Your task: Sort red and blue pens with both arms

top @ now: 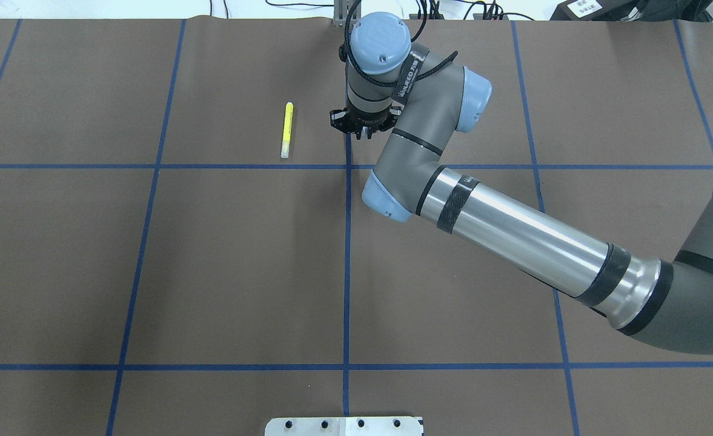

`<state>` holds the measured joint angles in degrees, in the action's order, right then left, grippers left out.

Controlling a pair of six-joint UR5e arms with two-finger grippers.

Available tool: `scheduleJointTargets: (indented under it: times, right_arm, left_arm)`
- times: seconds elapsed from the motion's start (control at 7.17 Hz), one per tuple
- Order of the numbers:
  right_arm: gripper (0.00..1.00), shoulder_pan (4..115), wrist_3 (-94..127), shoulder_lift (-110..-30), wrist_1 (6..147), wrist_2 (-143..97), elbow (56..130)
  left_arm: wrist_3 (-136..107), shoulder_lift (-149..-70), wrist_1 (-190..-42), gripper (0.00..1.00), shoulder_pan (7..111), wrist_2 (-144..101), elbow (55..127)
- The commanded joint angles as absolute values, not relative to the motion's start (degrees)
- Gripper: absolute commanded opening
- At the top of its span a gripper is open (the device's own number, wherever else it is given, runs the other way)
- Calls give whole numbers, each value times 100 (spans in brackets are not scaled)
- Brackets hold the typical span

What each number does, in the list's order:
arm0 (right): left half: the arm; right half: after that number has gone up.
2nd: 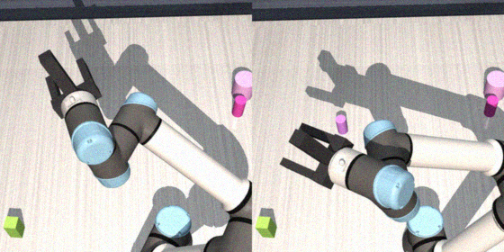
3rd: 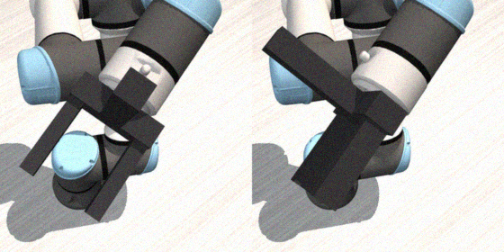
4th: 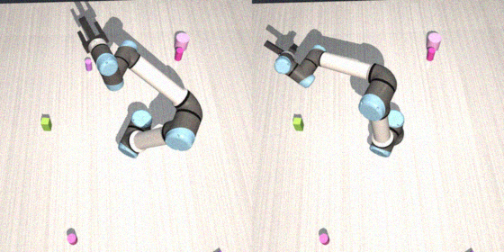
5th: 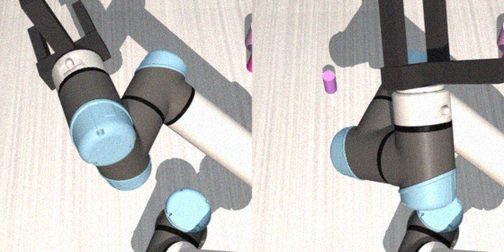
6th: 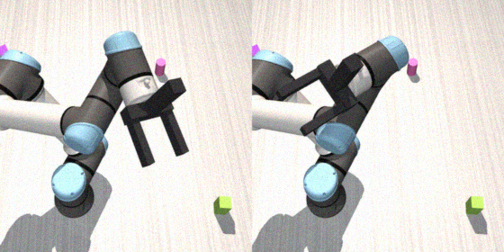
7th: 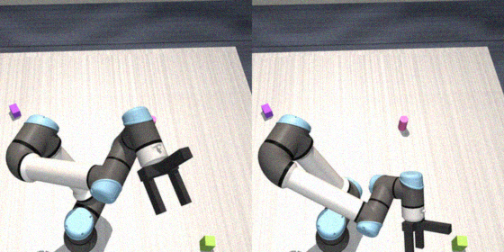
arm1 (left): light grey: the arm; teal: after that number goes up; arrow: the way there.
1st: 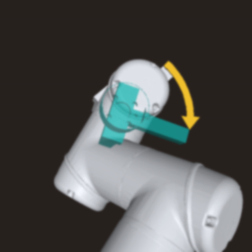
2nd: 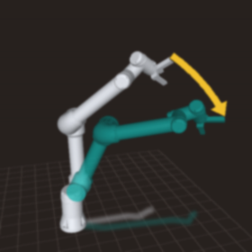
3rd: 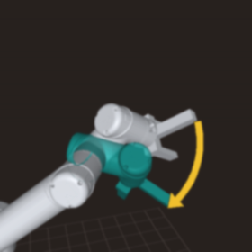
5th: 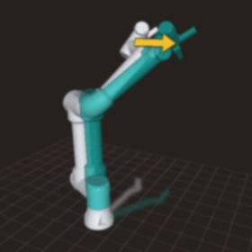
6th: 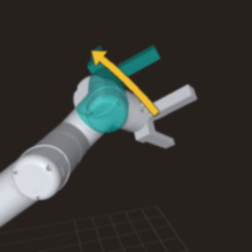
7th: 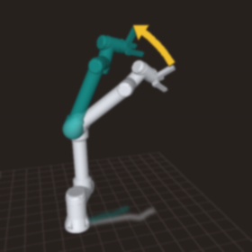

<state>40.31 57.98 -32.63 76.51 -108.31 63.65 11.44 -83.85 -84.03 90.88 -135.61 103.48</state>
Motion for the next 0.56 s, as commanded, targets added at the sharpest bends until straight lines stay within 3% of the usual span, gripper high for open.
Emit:
scheduleJointTargets:
  times: [0.0,0.42]
  right_arm:
    - [0,4419,5810,-3575,8445,-11177,7318]
    - [0,5393,5695,-4619,8368,-12117,8197]
  left_arm:
    - [1160,-8376,-8394,100,9088,-13562,10319]
    - [1125,-8359,-8385,100,9088,-13544,10213]
